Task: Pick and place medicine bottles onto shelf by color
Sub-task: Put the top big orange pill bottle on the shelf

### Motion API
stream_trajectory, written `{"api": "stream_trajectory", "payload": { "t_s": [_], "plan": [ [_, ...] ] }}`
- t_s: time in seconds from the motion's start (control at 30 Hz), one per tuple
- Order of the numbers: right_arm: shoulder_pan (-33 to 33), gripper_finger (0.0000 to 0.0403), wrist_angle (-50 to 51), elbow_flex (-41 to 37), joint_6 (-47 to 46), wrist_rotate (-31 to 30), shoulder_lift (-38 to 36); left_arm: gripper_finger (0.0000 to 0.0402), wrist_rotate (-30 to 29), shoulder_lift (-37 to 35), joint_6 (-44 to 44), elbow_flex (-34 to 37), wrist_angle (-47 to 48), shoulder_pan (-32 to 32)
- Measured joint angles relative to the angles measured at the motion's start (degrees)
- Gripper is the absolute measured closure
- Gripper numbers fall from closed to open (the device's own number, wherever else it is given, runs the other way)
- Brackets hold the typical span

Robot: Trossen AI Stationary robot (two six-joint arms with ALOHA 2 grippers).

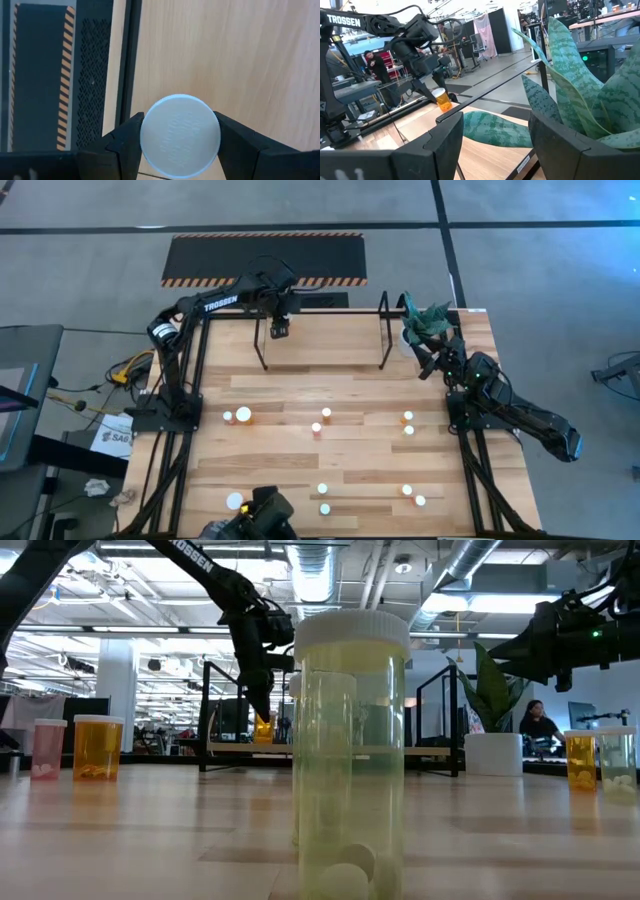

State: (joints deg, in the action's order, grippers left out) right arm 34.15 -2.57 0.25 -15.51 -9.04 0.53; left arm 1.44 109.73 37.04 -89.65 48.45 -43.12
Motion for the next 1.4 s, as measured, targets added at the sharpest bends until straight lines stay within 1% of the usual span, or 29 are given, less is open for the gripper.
{"api": "stream_trajectory", "payload": {
  "t_s": [0.33, 1.4],
  "plan": [
    [0.0, 0.0154, 0.0, 0.0, 0.0, 0.0, 0.0, 0.0205, 2.9, 0.0, 0.0, 0.0, -0.3, -0.5],
    [0.0, 0.0154, 0.0, 0.0, 0.0, 0.0, 0.0, 0.0204, 2.7, 0.8, -0.4, 0.0, -0.2, -0.9]
  ]
}}
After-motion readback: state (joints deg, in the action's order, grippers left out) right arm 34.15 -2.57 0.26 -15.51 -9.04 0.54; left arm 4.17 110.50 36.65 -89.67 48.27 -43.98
